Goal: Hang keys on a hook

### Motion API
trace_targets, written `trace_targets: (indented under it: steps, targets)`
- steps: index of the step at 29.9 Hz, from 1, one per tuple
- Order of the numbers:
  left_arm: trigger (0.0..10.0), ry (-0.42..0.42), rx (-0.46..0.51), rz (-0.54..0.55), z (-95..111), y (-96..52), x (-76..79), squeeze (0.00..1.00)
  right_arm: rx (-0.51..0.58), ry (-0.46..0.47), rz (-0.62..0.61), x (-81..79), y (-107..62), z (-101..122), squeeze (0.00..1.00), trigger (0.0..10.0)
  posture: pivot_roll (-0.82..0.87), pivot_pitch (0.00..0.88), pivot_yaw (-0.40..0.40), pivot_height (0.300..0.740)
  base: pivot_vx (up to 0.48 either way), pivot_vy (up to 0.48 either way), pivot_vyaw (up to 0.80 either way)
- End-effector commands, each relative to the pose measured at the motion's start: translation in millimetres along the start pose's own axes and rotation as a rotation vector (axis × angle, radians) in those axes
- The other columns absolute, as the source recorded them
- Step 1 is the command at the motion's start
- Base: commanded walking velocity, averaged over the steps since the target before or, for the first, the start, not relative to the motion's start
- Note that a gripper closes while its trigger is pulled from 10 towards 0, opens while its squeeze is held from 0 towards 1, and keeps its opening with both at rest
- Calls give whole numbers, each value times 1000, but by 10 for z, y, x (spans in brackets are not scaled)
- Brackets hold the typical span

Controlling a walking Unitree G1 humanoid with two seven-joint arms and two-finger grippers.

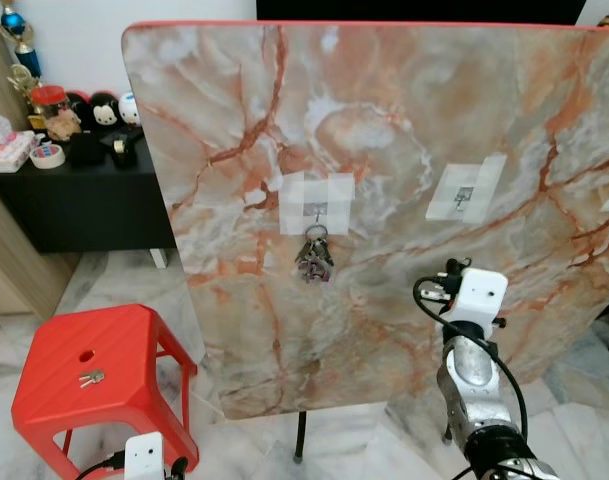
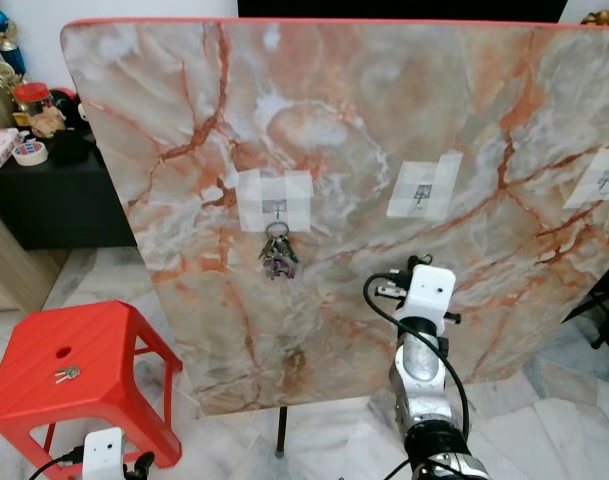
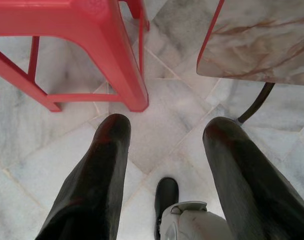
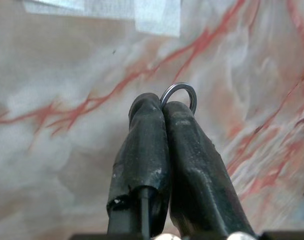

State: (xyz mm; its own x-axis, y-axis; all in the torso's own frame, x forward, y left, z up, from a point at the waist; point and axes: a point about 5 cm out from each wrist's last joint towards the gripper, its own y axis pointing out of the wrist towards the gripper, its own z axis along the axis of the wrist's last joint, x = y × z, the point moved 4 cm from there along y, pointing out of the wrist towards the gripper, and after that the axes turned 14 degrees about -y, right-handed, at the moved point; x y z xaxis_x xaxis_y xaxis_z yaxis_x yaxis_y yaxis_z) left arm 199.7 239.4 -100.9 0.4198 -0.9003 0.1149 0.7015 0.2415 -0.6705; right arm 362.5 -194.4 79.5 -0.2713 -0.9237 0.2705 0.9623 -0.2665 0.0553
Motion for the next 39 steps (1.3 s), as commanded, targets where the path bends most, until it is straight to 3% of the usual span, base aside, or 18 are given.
trace_targets:
  steps: [1, 10, 39]
  targets:
    - [10000, 7, -18, 2, -37, -7, -12, 0, 82, -30, -6, 7, 65, 197, 0, 10000, -16, 0, -56, 740, 0, 0, 0]
    - [10000, 7, -18, 3, -39, -6, 2, 0, 232, -204, -34, 7, 127, 533, 0, 10000, -18, 0, -57, 740, 0, 0, 0]
    - [10000, 11, -16, 0, -28, 0, 15, 0, 202, -265, 0, -58, 209, 557, 0, 10000, -17, 0, -54, 740, 0, 0, 0]
